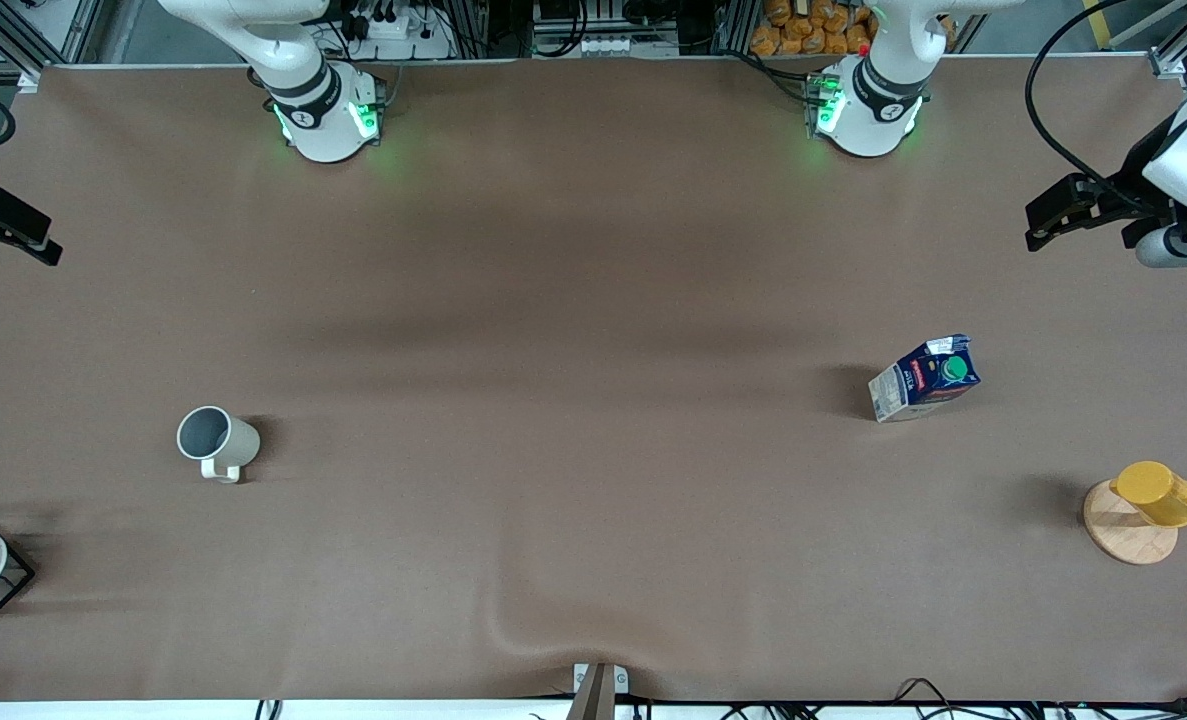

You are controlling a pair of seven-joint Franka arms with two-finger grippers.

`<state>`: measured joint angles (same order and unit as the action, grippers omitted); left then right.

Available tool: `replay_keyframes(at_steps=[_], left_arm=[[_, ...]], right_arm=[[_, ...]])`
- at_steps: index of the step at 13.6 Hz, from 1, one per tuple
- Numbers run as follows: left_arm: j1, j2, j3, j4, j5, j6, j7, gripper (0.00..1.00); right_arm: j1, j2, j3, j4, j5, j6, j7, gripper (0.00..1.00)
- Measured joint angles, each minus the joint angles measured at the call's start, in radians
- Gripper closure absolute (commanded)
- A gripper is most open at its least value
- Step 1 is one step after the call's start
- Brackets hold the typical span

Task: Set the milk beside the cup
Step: 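Reach the left gripper down to the milk carton while the right gripper reaches the mug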

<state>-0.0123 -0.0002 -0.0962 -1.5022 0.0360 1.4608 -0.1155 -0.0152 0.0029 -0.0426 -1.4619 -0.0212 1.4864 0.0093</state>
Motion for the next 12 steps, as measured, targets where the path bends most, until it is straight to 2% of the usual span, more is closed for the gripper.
replay_keyframes(at_steps=[7,12], left_arm=[[0.005,0.006,0.005,-0.002,0.0,-0.001,0.0,0.0],[0.005,0.072,0.003,-0.012,0.0,0.037,0.0,0.0]], right_arm=[[0.0,0.0,-0.001,0.0,0.0,0.0,0.0,0.0],[-0.001,0.001,-0.005,0.0,0.0,0.001,0.0,0.0]])
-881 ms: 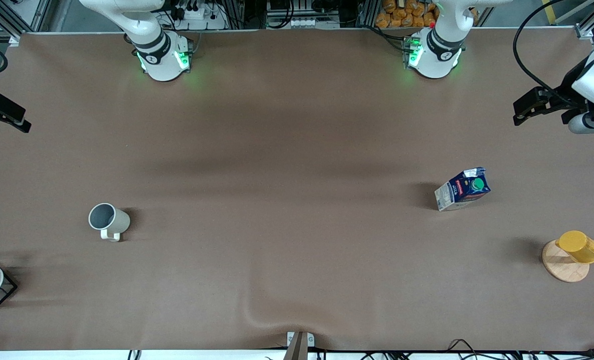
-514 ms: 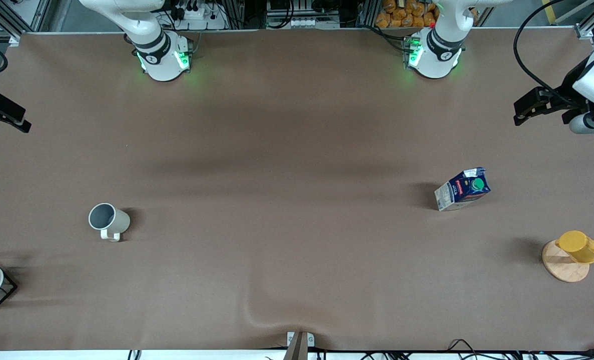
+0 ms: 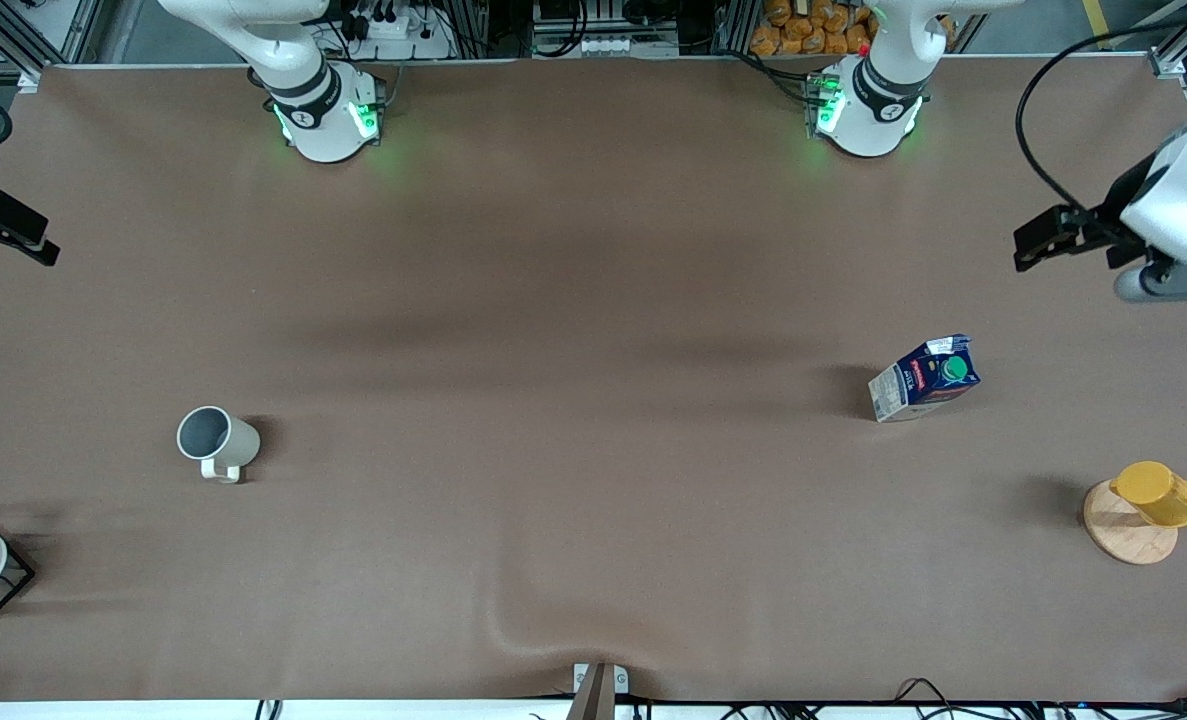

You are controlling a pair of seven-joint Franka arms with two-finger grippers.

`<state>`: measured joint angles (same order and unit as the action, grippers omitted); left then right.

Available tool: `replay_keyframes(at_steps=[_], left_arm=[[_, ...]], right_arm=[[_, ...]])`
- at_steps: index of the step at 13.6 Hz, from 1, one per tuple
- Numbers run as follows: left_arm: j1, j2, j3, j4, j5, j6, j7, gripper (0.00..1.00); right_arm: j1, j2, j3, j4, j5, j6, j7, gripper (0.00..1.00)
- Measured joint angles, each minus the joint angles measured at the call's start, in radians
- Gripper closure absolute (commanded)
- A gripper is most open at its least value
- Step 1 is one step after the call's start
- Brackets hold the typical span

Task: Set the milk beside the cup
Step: 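Reach the left gripper down to the milk carton while the right gripper reaches the mug, then grasp the milk carton with the left gripper while the right gripper grasps the mug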

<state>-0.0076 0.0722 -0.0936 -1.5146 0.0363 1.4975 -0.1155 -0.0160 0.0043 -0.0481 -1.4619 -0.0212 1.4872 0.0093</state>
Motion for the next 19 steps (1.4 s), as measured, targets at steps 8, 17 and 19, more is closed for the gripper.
replay_keyframes(at_steps=[8,17,19], left_arm=[[0.025,0.068,0.003,-0.249,0.0,0.345,-0.006,0.0],[0.026,0.172,0.004,-0.307,0.0,0.415,-0.009,0.0],[0.028,0.173,0.005,-0.345,0.0,0.468,-0.009,0.0]], right_arm=[[-0.001,0.093,-0.003,-0.015,0.0,0.064,0.0,0.0],[-0.074,0.452,-0.008,-0.031,-0.002,0.364,-0.131,0.0],[-0.105,0.524,-0.009,-0.032,-0.002,0.431,-0.194,0.0]])
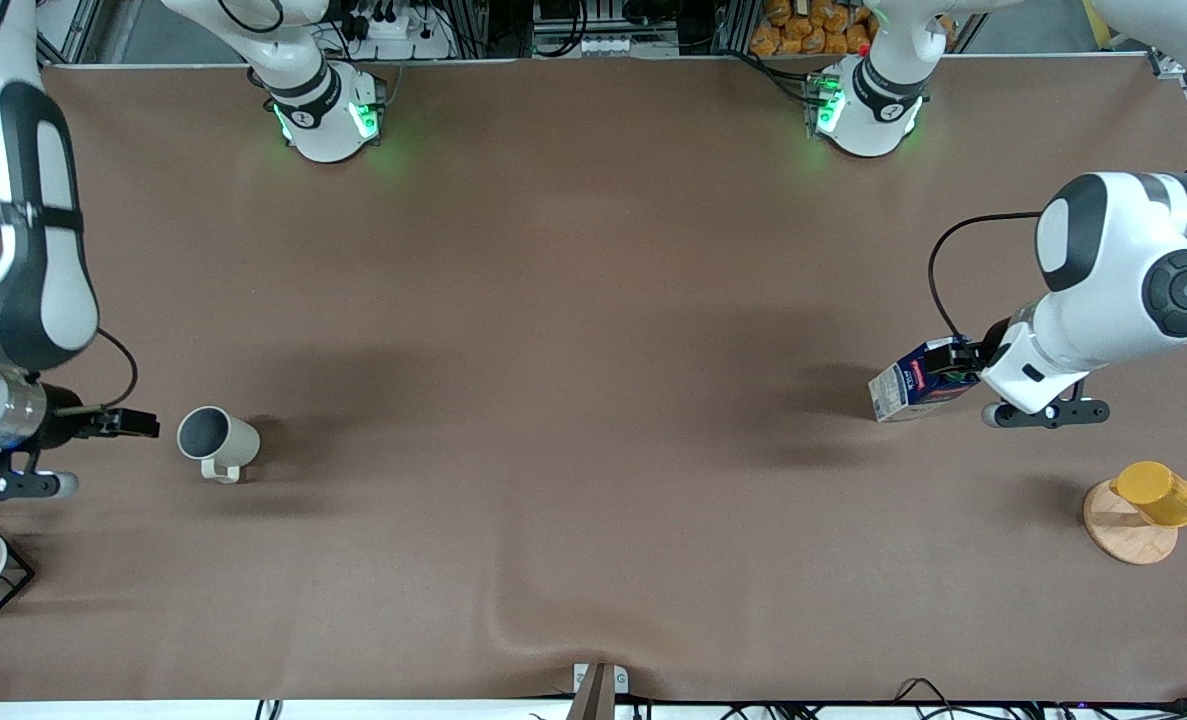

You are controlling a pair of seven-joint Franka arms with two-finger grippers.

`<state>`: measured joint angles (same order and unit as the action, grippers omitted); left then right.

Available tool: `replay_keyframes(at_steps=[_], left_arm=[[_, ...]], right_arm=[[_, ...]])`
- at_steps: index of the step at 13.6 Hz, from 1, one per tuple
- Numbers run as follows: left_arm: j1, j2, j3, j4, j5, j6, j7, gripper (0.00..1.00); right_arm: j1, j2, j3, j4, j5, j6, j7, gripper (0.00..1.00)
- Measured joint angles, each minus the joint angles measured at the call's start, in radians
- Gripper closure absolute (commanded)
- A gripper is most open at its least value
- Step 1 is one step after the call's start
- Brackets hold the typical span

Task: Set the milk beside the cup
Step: 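Grasp the milk carton with the left gripper while the right gripper grasps the mug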

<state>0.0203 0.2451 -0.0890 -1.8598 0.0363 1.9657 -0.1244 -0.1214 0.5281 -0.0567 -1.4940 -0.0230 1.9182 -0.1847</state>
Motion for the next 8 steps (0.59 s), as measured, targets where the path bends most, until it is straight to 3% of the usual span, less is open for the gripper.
replay_keyframes(at_steps=[3,8], left_arm=[[0.007,0.013,0.0,-0.041,0.0,0.039,0.0,0.0],[0.01,0.025,0.001,-0.045,0.0,0.04,0.0,0.4]], right_arm=[[-0.007,0.068,0.002,-0.026,0.0,0.091,-0.023,0.0],[-0.007,0.088,0.003,-0.082,0.0,0.126,-0.055,0.0]])
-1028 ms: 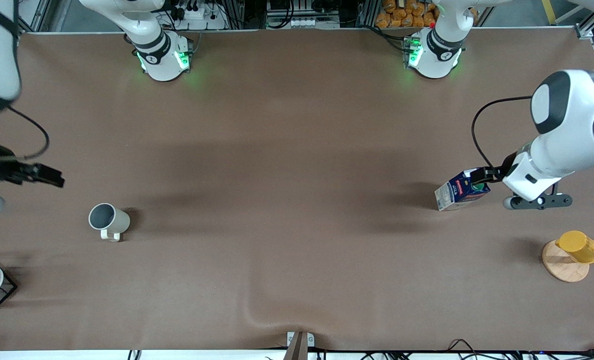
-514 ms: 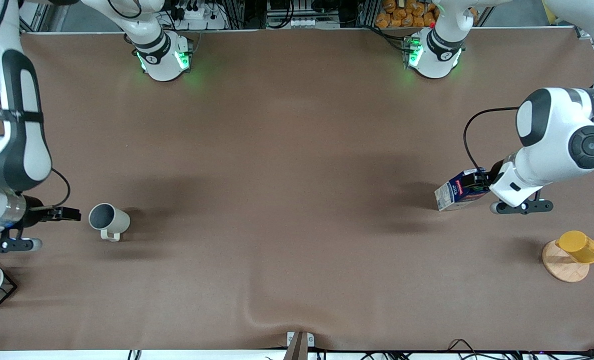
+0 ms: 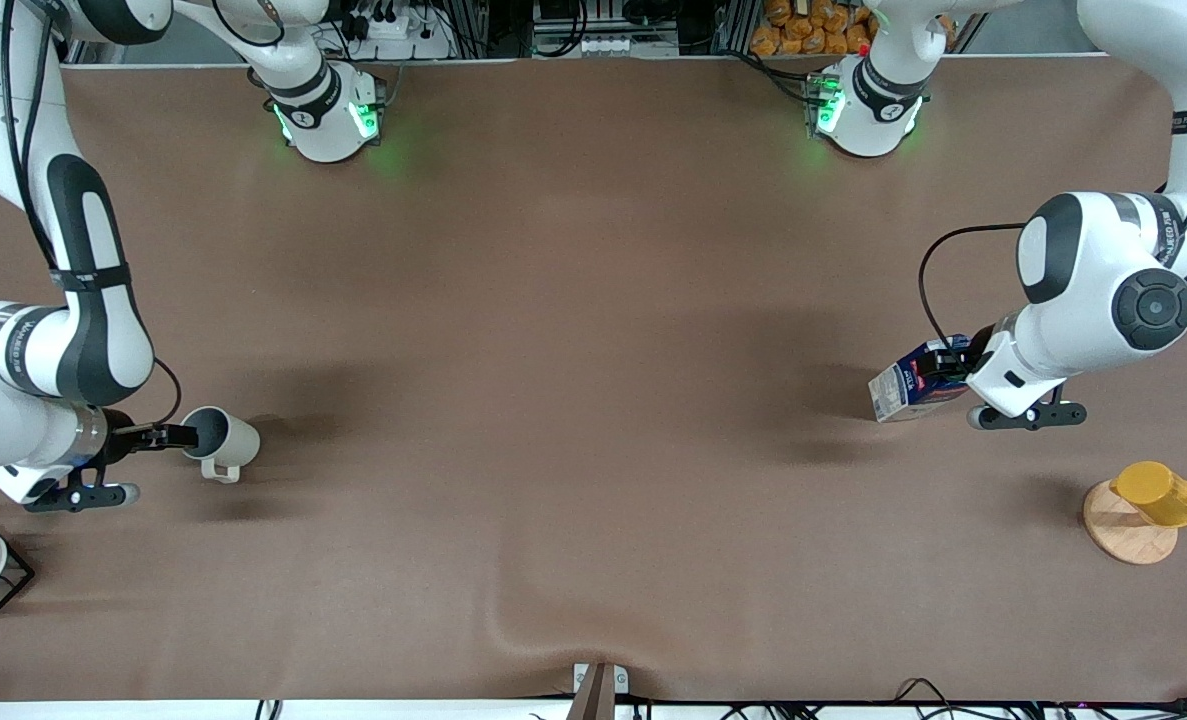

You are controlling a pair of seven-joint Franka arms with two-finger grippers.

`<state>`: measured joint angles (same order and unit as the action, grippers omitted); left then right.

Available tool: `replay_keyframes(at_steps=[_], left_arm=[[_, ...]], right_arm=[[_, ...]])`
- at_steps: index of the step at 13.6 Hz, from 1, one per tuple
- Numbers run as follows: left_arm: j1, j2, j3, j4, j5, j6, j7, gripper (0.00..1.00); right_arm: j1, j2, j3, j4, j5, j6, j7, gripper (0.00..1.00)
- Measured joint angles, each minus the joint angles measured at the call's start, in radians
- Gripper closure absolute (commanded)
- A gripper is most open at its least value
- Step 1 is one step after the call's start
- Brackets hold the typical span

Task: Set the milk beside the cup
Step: 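Grasp the milk carton with the left gripper while the right gripper grasps the mug, then lift the white mug with the right gripper and carry it toward the table middle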

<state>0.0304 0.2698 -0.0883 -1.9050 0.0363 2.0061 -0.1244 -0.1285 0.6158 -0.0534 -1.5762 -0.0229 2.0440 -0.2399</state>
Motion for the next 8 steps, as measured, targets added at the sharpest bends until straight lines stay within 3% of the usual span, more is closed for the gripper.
replay_keyframes(at_steps=[2,6,7,8], left_arm=[[0.005,0.003,0.0,-0.002,0.0,0.0,0.0,0.57],[0.006,0.005,0.0,0.0,0.0,0.0,0.0,0.7],[0.006,0.006,0.0,0.002,0.0,0.0,0.0,0.72],[0.006,0.005,0.0,0.006,0.0,0.0,0.0,0.72]], right_arm=[[0.0,0.0,0.0,-0.014,0.0,0.0,-0.001,0.0],[0.0,0.011,0.0,-0.027,0.0,0.001,-0.003,0.0],[0.0,0.019,0.0,-0.029,0.0,0.005,-0.003,0.11],[0.0,0.029,-0.001,-0.031,0.0,0.017,-0.003,0.5]])
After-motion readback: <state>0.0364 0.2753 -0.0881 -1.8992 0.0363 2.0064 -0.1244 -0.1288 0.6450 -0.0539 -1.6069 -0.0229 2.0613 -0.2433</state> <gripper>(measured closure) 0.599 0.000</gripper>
